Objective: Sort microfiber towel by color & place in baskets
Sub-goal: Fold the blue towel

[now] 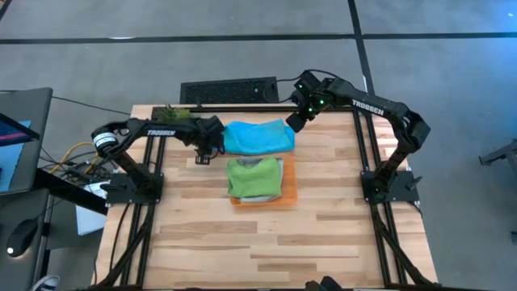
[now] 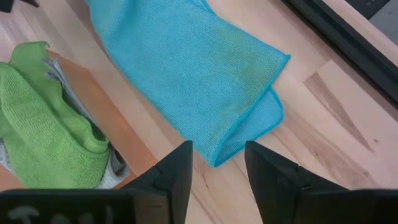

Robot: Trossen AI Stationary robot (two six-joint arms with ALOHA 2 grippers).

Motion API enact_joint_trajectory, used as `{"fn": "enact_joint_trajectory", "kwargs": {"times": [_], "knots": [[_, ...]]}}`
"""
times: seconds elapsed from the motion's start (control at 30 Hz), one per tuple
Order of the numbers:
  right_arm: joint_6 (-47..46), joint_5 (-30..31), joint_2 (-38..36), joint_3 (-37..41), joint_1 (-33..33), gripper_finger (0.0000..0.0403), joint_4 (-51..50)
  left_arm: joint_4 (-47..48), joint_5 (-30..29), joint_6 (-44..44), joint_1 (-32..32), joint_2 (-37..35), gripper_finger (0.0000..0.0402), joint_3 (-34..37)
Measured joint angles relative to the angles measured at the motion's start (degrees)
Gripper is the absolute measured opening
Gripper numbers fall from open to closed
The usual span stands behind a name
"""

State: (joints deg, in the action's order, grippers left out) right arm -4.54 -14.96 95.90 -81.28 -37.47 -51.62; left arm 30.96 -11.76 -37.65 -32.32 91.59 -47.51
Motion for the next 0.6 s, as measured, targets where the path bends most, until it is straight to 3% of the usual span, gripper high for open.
{"fn": "enact_joint_trajectory", "kwargs": {"times": [0.2, 0.4, 0.6], "knots": [[0.0, 0.0, 0.0, 0.0, 0.0, 0.0171, 0.0, -2.6, -1.6, 0.8, 0.0, 0.0, 0.0122, 0.9], [0.0, 0.0, 0.0, 0.0, 0.0, 0.0171, 0.0, -0.9, -2.2, 1.9, 0.0, 0.0, 0.0013, 0.9], [0.0, 0.0, 0.0, 0.0, 0.0, 0.0171, 0.0, 3.3, -6.5, 4.0, 0.0, 0.0, 0.0003, -2.8]]}}
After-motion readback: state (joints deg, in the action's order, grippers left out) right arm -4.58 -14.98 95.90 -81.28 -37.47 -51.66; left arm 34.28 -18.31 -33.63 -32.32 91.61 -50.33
